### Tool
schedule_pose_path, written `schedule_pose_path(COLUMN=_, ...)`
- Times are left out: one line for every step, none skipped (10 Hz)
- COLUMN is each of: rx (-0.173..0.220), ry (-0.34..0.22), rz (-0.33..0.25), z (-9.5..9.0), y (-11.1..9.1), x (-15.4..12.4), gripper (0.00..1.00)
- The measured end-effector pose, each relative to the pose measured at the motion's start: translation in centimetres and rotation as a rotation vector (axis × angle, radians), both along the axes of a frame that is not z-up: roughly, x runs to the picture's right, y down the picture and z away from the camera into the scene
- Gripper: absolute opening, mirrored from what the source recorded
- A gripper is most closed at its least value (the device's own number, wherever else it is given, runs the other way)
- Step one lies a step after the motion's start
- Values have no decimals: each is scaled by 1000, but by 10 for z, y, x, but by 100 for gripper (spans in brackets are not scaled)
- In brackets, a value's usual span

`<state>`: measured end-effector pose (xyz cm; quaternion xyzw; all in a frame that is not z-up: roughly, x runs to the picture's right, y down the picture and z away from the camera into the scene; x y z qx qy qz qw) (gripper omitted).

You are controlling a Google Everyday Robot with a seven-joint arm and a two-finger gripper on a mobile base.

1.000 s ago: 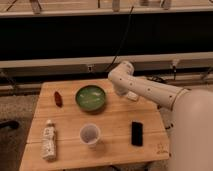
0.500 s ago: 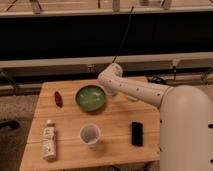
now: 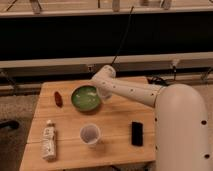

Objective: Push the ceramic bowl across the table

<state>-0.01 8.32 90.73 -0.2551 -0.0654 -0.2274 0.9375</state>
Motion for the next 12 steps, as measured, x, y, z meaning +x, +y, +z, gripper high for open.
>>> schedule_pose_path(rx=-4, ry=-13, rz=-16, z=-1, y=1, x=-3, gripper=1)
schedule_pose_path(rx=-3, ry=-25, rz=-31, z=-4, y=0, x=-9, gripper=1)
schedule_pose_path(rx=-5, ry=-45, rz=-50, z=-7, y=1, x=-23, gripper=1)
schedule_pose_path(rx=-8, ry=-65, rz=-70, z=-9, y=1, x=-36, gripper=1)
schedule_pose_path(rx=-10, ry=-86, rz=-89, z=-12, y=2, x=-48, gripper=1)
schedule_pose_path(rx=-11, ry=-100, rz=-105, z=-15, y=2, x=-52, gripper=1)
schedule_pose_path(rx=-12, ry=-109, rz=-122, z=-16, y=3, x=-53, gripper=1)
schedule_pose_path(rx=-11, ry=-127, rz=-143, z=-19, y=3, x=-57, gripper=1)
schedule_pose_path(rx=-10, ry=-151, rz=-163, z=-21, y=4, x=-67, gripper=1)
schedule_pose_path(rx=-7, ry=-170, rz=-179, z=-23, y=4, x=-76, gripper=1)
schedule_pose_path(rx=-6, ry=-187, rz=-196, z=-25, y=4, x=-83, gripper=1)
schedule_pose_path(rx=-4, ry=-193, rz=-206, z=-26, y=4, x=-83, gripper=1)
